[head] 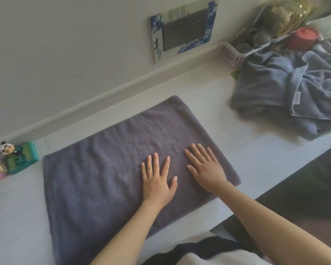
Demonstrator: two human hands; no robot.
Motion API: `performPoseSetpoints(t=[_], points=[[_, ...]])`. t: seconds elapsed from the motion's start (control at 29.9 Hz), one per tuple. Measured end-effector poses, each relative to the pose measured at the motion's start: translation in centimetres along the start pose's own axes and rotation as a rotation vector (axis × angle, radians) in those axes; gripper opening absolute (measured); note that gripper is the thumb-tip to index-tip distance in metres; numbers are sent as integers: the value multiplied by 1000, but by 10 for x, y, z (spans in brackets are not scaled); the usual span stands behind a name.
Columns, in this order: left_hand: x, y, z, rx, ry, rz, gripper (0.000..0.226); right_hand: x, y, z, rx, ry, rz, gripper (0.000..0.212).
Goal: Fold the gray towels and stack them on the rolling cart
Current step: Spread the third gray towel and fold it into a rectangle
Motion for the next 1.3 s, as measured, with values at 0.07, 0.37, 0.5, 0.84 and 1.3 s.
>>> performPoseSetpoints(t=[0.07, 0.37, 0.5, 0.84, 1.3], points=[[1, 0, 3, -2, -6, -13, 67, 9, -4, -23, 35, 103, -41, 62], [75, -25, 37, -121, -306, -179, 57, 93, -27, 5, 83, -98, -55, 60], [88, -6, 64, 9, -379, 16, 66, 142, -22, 13, 14, -291, 66, 69], [95, -4, 65, 31, -393, 15, 66, 227, -43, -4, 67, -90, -33, 59], [59, -19, 105, -238, -466, -74, 66, 163, -55, 29, 134, -95, 15, 57]])
Point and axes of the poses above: each hand's wrist, its own x-axis towards the middle knuckle, its own y-axis out of the palm, z = x × y, the point moved 5 cm from there along x, towards the middle knuckle, and after that the axes turned 1 degree about x, right-handed, at the moved point
